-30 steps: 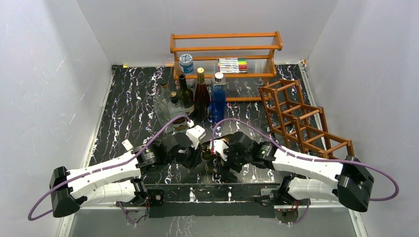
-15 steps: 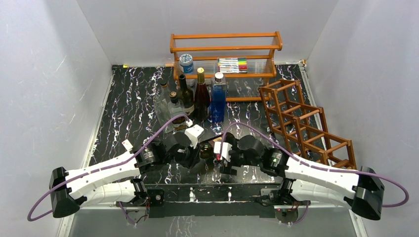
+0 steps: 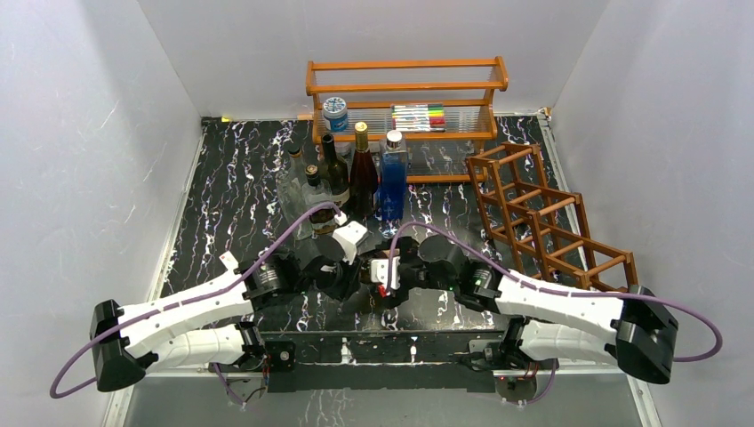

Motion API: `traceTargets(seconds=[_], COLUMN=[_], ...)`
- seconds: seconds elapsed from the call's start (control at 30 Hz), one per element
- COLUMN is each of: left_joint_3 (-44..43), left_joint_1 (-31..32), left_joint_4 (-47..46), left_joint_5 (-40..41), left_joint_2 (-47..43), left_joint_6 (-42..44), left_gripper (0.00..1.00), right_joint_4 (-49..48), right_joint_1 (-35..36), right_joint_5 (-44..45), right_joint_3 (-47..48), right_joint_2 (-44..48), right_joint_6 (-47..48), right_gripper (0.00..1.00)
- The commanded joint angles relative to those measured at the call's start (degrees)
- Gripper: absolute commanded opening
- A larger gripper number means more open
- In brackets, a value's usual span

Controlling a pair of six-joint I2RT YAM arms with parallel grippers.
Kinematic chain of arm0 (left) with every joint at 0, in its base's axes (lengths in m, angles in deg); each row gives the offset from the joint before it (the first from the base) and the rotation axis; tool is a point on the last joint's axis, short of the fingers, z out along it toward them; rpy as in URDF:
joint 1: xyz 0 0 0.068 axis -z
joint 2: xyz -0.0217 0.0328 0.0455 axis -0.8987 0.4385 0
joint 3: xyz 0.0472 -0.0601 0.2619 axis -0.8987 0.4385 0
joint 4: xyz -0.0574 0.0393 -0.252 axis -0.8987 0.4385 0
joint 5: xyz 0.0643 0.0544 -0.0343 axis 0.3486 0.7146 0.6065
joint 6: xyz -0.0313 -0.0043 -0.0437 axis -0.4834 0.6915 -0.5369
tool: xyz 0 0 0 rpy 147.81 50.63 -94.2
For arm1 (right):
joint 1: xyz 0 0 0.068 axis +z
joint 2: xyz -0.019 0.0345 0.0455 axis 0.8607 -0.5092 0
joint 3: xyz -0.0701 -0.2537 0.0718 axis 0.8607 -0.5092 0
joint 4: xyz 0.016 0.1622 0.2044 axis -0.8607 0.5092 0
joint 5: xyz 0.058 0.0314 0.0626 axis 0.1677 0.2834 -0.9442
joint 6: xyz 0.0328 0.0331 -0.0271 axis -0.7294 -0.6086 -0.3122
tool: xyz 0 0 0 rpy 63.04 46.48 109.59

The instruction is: Take the wine bottle off the wine rack

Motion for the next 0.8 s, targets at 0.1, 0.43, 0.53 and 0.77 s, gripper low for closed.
traceTargets(seconds=[0.1,0.43,0.53,0.77], left_joint_3=[-4.49,-5.53,-5.77,-8.78], left_joint_1=[0.39,0.39,0.39,0.37], left_joint_4=[-1.45,-0.2,-0.3,0.68], left_joint_5=[-2.31,-1.83,-0.79,3.06], left_joint_2=[-1.7,-1.57,-1.99,-2.62], left_joint_6=[-0.46,-0.61,-0.11,3.53], left_gripper=[0.0,0.1,0.33,0.8], right_joint_4=[-11.98,-19.39,-20.69,-25.37], right_joint_1=[-0.44,-0.84,-1.54,-3.61], right_joint_5=[-4.27,0.29,-0.82,-0.25], right_joint_3=[0.29,-1.19,-2.94,-7.26], right_joint_2=[-6.53,-8.63,-6.94,-4.88], right_joint_6=[2.79,-1.79,-7.17,-18.38], right_gripper=[0.98,0.72,0.54,0.29])
